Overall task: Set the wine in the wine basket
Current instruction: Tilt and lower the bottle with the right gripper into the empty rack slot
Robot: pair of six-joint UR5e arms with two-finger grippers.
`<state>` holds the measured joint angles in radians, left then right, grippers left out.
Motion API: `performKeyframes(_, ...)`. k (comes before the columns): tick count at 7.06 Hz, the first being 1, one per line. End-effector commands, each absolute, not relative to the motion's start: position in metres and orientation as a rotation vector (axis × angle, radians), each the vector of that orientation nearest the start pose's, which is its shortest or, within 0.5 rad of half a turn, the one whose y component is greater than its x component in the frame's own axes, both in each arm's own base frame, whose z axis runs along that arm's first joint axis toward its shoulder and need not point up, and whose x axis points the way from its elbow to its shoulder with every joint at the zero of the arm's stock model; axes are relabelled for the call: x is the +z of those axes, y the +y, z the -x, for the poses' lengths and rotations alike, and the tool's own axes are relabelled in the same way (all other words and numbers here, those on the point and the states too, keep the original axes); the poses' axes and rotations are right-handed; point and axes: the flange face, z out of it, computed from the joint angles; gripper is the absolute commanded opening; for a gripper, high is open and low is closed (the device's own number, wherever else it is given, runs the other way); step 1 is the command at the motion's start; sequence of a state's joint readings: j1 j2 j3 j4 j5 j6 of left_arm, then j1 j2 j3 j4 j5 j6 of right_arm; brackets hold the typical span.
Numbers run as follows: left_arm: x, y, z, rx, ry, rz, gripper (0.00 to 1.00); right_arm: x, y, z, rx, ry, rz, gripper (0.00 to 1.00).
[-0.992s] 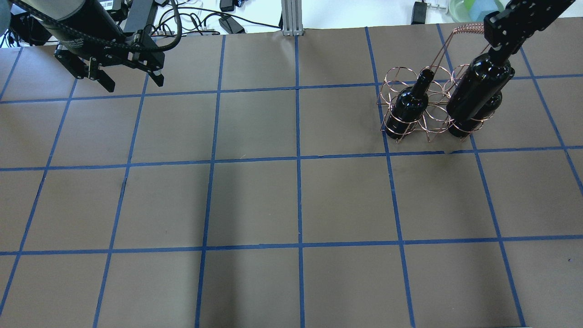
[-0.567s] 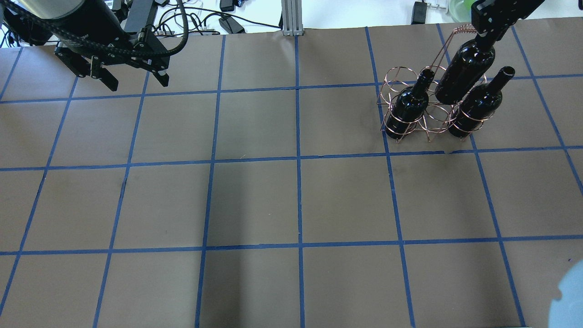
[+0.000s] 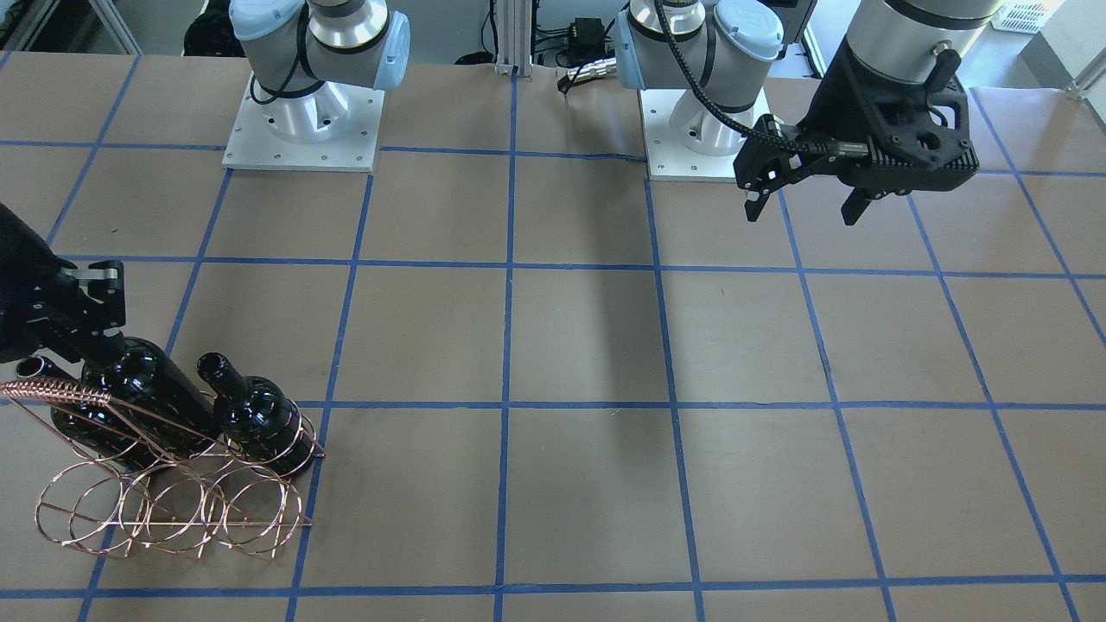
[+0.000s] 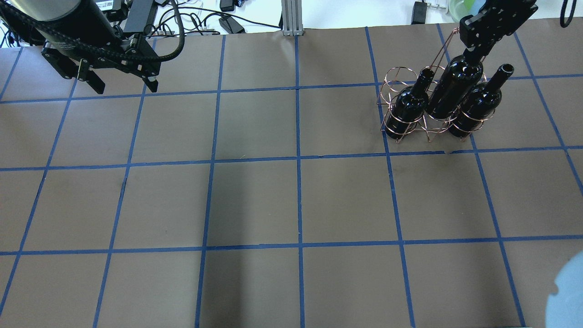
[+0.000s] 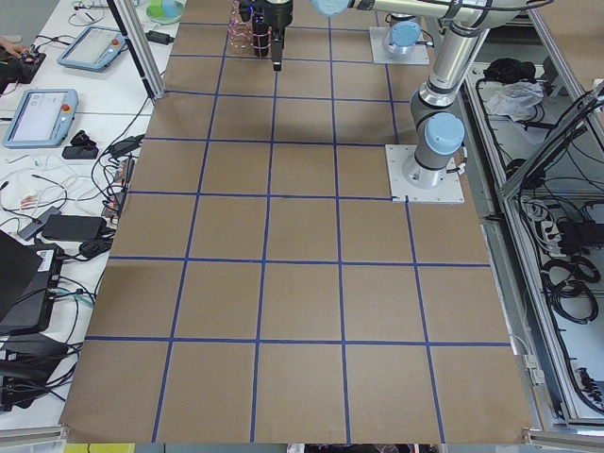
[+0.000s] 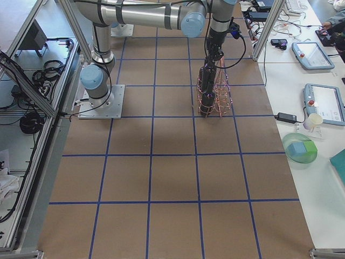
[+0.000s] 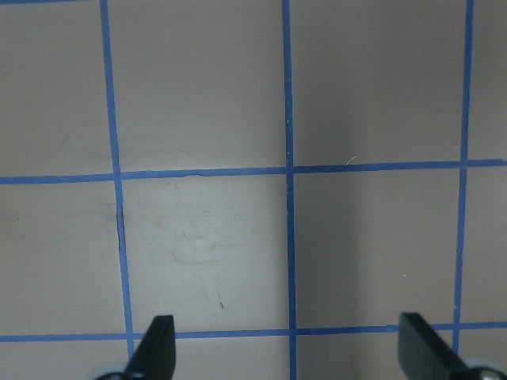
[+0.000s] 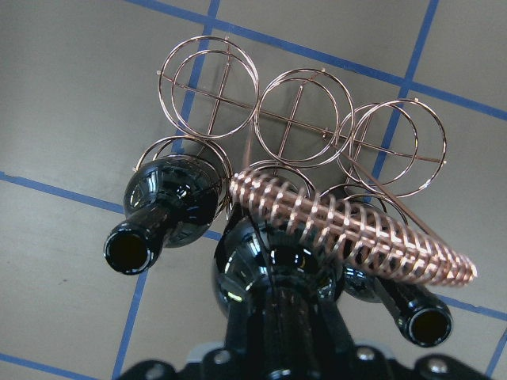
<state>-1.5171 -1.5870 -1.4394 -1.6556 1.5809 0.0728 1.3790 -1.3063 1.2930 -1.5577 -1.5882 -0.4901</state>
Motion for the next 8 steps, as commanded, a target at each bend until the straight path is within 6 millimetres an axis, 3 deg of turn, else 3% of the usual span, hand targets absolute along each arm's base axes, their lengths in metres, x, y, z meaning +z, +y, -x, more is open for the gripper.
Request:
performKeyframes(1,0.530,-0.506,0.111,-0.032,3.169,-0.015,1.00,0.471,-0.620,-0.013,0.020,3.121,0.483,0.00)
performKeyframes(2,0.526,-0.503,0.112,-0.020,3.172,-0.017,1.00,0.464,-0.625,-0.013,0.009,3.120,0.485,0.00)
performKeyframes(5,0.525,-0.503,0.111,-0.019,3.162,-0.020,1.00,0.405,-0.633,-0.010,0.010,3.118,0.528,0.00)
performKeyframes(7,0.524,-0.502,0.111,-0.016,3.162,-0.020,1.00,0.402,-0.632,-0.010,0.012,3.120,0.532,0.00)
performKeyframes(8,0.524,-0.502,0.111,-0.016,3.161,-0.020,1.00,0.405,-0.631,-0.011,0.000,3.114,0.528,0.60)
